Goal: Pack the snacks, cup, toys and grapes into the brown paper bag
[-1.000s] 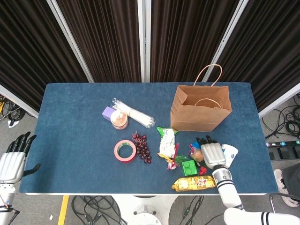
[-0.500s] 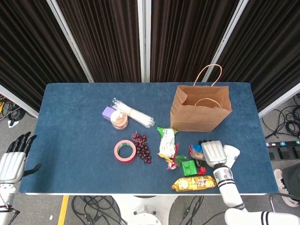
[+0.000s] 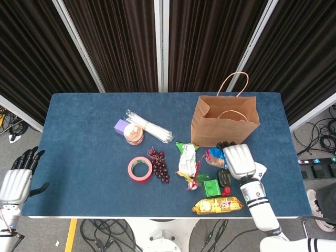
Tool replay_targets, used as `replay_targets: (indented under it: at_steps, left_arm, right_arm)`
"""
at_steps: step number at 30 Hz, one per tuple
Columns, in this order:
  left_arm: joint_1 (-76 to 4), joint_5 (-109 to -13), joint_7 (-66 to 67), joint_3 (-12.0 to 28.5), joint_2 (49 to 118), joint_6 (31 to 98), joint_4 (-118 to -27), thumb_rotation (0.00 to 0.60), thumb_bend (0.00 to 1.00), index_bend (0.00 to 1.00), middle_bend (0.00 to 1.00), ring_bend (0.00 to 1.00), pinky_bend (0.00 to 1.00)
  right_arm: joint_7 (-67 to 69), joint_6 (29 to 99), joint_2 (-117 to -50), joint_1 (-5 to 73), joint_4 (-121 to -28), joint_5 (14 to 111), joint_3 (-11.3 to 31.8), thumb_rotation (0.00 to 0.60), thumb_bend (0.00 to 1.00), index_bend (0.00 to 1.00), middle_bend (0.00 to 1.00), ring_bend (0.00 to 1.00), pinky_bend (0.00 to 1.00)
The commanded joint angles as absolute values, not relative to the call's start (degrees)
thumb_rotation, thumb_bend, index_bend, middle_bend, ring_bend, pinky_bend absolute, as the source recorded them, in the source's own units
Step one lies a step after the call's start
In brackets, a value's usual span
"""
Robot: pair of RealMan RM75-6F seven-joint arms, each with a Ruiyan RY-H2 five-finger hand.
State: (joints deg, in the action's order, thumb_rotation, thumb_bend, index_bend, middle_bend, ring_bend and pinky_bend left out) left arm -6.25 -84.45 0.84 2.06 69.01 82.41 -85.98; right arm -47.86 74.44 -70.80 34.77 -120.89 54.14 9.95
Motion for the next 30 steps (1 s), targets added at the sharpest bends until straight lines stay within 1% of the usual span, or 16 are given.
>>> replay_targets:
  at_steps: [1,4,8,11,15,19,22,26,30]
  left_arm:
    - [-6.3,-84.4,0.8,2.1,69.0,82.3,-86.1,0.6,0.23,0.14,0.13,0.03,0.17]
    - [-6.6,-84.5,1.0,2.1,69.1,82.1,-86.2,0.6,0.23,0.14,0.13,0.03,0.17]
    - [-6.8,-84.7,1.2,2.1,69.2,82.0,-86.4,0.6,0.23,0.14,0.13,0.03,0.17]
    - [-6.9,-84.7,1.2,2.3,69.2,81.9,-86.5,0.6,0.23,0.14,0.13,0.03,0.17]
    - [-7.0,-84.7,1.1,2.3,68.9,81.9,-86.5,0.6,0.23,0.14,0.13,0.03,0.17]
    - [-7.2,-84.5,0.9,2.3,68.8,81.6,-86.4,0.6,0.23,0.14,0.13,0.03,0.17]
    - [-7.4,-84.6,0.9,2.3,68.9,81.4,-86.3,0.6,0.23,0.14,0.13,0.03,0.17]
    - [-7.5,-84.8,0.7,2.1,69.3,81.2,-86.3,0.6,0.23,0.14,0.13,0.03,0.17]
    - [-7.7,-85.4,1.3,1.8,69.5,81.1,-86.2,0.6,0.23,0.14,0.13,0.03,0.17]
  right_arm:
    - [-49.9,76.8,-64.5,37.7,-129.1,53.3,16.4,0.6,0.29,0.66,0.56,0.58,0.75]
    - [-51.3,78.1,-61.9,40.3,-131.9,50.9,21.0,0.6,0.29,0.66,0.56,0.58,0.75]
    - [-51.5,79.0,-60.0,44.1,-132.5,47.4,26.8,0.6,0.29,0.66,0.56,0.57,0.75]
    - [-49.0,79.2,-59.8,46.8,-130.7,45.8,30.8,0.6,0.28,0.66,0.56,0.58,0.75]
    - [-46.1,79.9,-60.0,49.2,-127.6,44.6,34.1,0.6,0.28,0.66,0.56,0.57,0.75]
    - [-45.5,82.0,-60.3,51.0,-122.6,47.7,35.5,0.6,0.28,0.66,0.56,0.57,0.75]
    - [-47.6,83.2,-60.2,51.9,-119.0,46.4,35.5,0.6,0.28,0.66,0.56,0.57,0.75]
    - [-50.2,84.5,-59.9,51.9,-114.1,46.9,33.5,0.6,0.28,0.67,0.56,0.57,0.75]
    - [-48.1,83.8,-60.7,50.7,-110.0,44.8,31.9,0.6,0.28,0.67,0.56,0.57,0.75]
